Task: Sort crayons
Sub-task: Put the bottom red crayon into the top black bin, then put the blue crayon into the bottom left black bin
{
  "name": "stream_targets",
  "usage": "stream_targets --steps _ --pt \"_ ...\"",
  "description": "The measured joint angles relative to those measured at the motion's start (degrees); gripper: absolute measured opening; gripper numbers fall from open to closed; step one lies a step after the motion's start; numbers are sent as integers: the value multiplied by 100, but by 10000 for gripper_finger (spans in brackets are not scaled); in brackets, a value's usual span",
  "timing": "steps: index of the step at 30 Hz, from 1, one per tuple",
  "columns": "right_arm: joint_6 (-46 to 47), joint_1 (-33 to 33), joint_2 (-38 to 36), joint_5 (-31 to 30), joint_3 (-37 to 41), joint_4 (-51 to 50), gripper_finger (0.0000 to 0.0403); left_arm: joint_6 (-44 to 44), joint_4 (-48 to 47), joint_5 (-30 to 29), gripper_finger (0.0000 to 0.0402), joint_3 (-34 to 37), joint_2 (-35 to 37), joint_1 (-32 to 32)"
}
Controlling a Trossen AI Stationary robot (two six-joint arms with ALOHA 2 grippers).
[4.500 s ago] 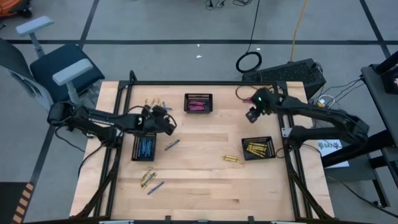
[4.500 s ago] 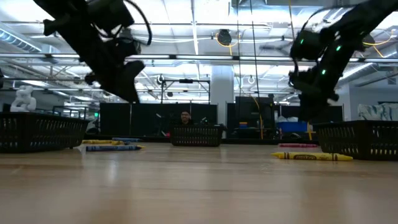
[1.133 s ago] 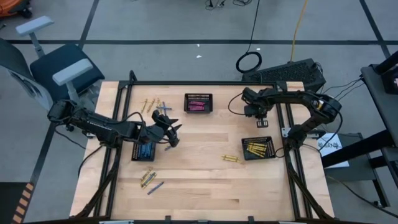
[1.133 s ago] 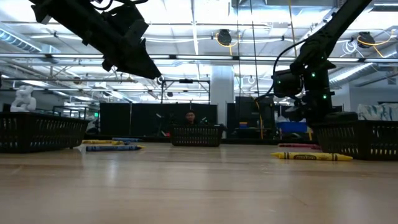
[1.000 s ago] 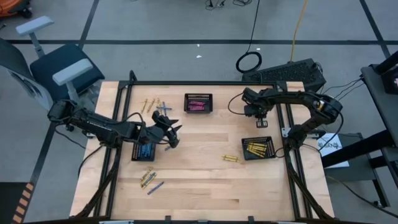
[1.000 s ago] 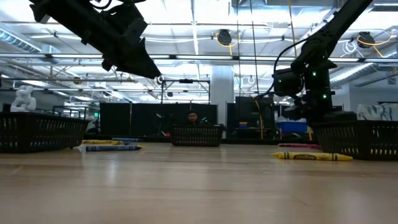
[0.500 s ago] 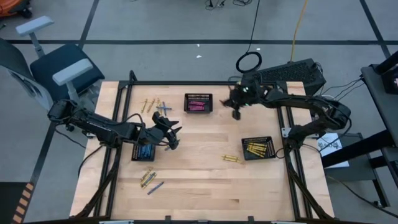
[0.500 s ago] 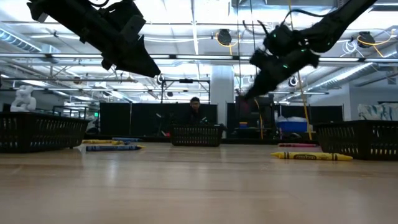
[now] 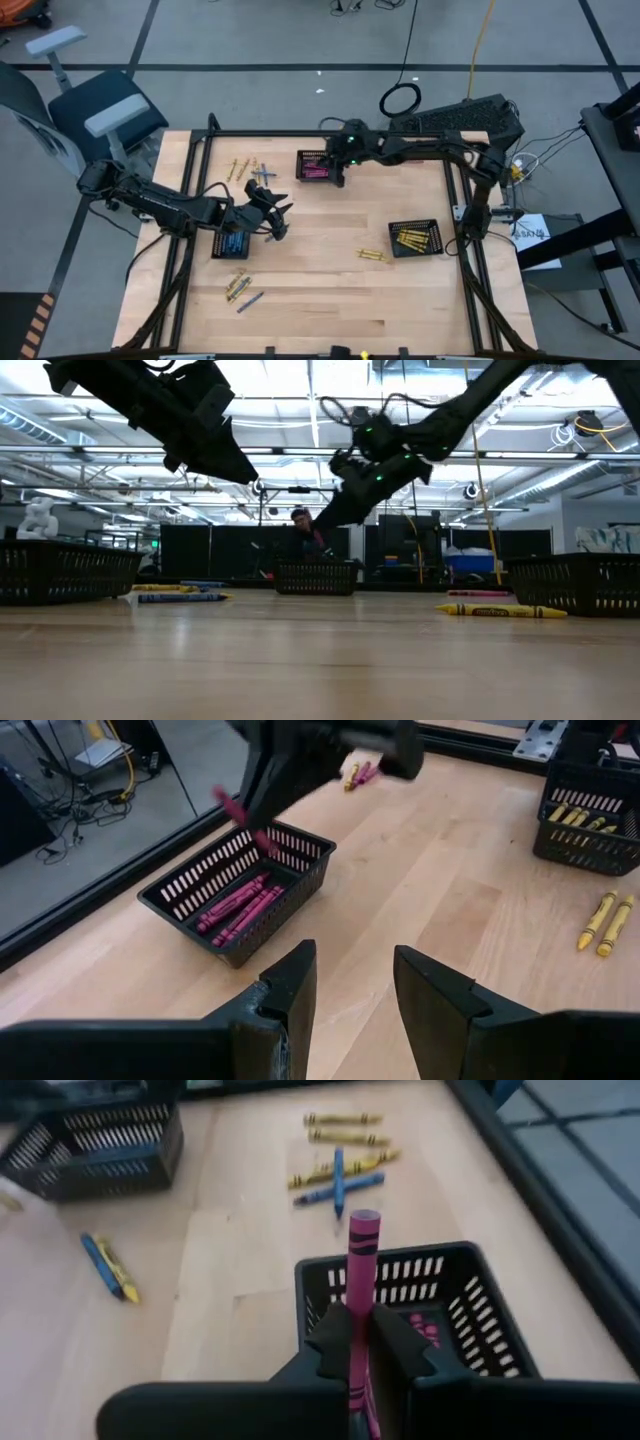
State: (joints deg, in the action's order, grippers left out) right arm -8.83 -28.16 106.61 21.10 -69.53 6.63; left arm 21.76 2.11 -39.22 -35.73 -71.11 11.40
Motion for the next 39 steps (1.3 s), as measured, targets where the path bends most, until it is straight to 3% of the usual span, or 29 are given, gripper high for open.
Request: stream_targets --steps 4,9,21,28,34,39 --pt "-253 98 408 -60 -389 -538 0 0 -4 0 135 0 0 0" --pt "-422 205 632 -762 -473 -659 0 27 -2 0 135 0 0 0" --pt "-581 212 852 -1077 -473 -749 13 33 0 0 135 0 0 0" --pt "-541 214 852 -1079 -473 -758 48 33 0 0 135 0 0 0" --pt "-645 214 442 -1066 -467 -854 82 33 -1 0 135 0 0 0" --pt "-552 238 -107 -1083 -467 -1221 74 37 -2 0 135 0 0 6"
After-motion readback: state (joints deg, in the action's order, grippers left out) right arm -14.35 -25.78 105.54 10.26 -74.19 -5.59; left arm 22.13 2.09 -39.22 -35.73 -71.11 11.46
